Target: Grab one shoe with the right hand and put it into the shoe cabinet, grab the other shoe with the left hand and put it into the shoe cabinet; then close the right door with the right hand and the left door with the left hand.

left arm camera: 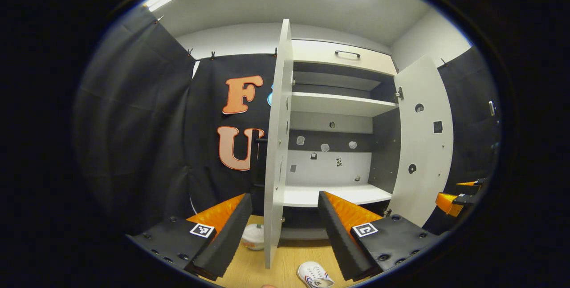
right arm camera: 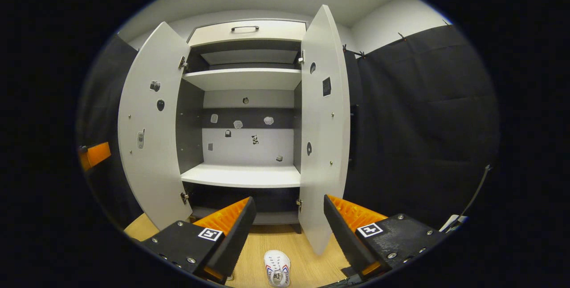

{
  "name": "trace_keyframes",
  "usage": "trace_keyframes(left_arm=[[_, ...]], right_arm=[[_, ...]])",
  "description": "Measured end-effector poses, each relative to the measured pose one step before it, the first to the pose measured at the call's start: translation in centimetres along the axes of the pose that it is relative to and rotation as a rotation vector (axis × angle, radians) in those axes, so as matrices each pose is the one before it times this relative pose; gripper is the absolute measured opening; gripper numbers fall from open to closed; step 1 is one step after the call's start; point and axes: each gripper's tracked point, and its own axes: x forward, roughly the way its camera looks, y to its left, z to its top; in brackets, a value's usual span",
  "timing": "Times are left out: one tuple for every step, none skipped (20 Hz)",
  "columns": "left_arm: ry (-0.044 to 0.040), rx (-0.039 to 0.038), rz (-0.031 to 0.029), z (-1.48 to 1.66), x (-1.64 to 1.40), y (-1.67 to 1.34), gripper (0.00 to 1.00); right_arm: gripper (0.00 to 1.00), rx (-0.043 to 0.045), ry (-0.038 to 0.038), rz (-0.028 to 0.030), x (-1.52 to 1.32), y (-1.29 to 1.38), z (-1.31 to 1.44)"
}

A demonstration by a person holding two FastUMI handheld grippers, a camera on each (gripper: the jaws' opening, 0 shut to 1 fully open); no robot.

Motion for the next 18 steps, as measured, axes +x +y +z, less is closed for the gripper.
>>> trace_keyframes(left_arm=[[0.00268, 0.00042, 0.00340, -0.016, -0.023, 0.069, 0.96], [0.00221, -0.00031, 0.00297, -0.094, -0.103, 0.183, 0.96], [0.00231, -0.00011, 0.00382, -0.071, -0.100, 0.094, 0.96], [0.00223, 0.00086, 0.00294, 0.022, -0.082, 0.101, 0.96], [0.00247, 0.00025, 0.00212, -0.097, -0.124, 0.024, 0.96], [0.00213, -0.00061, 0.00269, -0.011, -0.064, 0.053, 0.97], [0.00167, -0.00144, 0.00412, 0.005, -0.041, 0.222, 0.96], [0.00092, -0.00062, 0.00453, -0.101, 0.047, 0.061, 0.96], [-0.00014, -0.00036, 0.00434, -0.129, 0.074, 0.168, 0.97], [0.00236, 0.00238, 0.00338, -0.214, 0.044, 0.126, 0.96], [0.00261, 0.00418, 0.00416, -0.227, 0.119, 0.097, 0.96], [0.00075, 0.00541, 0.00562, -0.309, 0.106, 0.115, 0.99], [-0.00205, 0.00587, 0.00651, -0.309, 0.082, 0.143, 0.94], [-0.01017, 0.00337, 0.00374, -0.156, 0.103, 0.010, 0.96], [-0.00176, 0.00353, 0.00276, -0.202, 0.094, 0.030, 0.94], [0.00834, 0.00475, 0.00332, -0.531, 0.095, 0.032, 0.99], [0.01174, 0.00449, 0.00096, -0.488, 0.154, 0.076, 0.99], [0.00959, 0.00098, -0.00074, -0.156, 0.124, -0.094, 0.96]], right_arm=[[0.94, 0.00093, 0.01006, 0.00426, 0.136, 0.088, -0.512], [0.94, 0.00079, 0.01127, 0.00356, 0.181, 0.097, -0.465], [0.94, -0.00114, 0.01580, 0.00774, 0.164, 0.168, -0.623], [0.94, -0.00384, 0.01518, 0.00820, 0.203, 0.212, -0.684], [0.94, -0.00466, 0.01065, 0.00618, 0.215, 0.178, -0.600], [0.94, -0.00697, 0.01668, 0.00404, 0.375, 0.063, -0.826], [0.94, -0.00547, 0.02178, 0.00247, 0.338, 0.056, -1.102], [0.94, -0.00014, 0.02613, 0.00250, 0.532, 0.041, -1.230], [0.94, 0.00092, 0.03182, 0.00247, 0.486, -0.048, -1.515], [0.94, -0.00258, 0.03117, 0.00396, 0.556, 0.090, -1.497], [0.94, -0.00546, 0.03212, 0.00336, 0.661, -0.047, -1.568], [0.94, -0.00201, 0.03197, 0.00400, 0.479, -0.044, -1.534], [0.94, 0.01162, 0.02461, 0.00875, 0.691, -0.014, -1.411], [0.94, 0.02398, 0.02398, 0.01785, 0.755, 0.146, -1.288], [0.94, 0.03117, 0.03022, 0.00706, 0.840, -0.106, -1.500], [0.94, 0.02597, 0.02723, -0.00188, 0.859, -0.562, -1.339], [0.94, 0.00390, 0.01498, -0.01905, 0.787, -0.771, -1.190], [0.94, -0.01073, 0.02094, -0.01827, 0.660, -0.847, -1.135]])
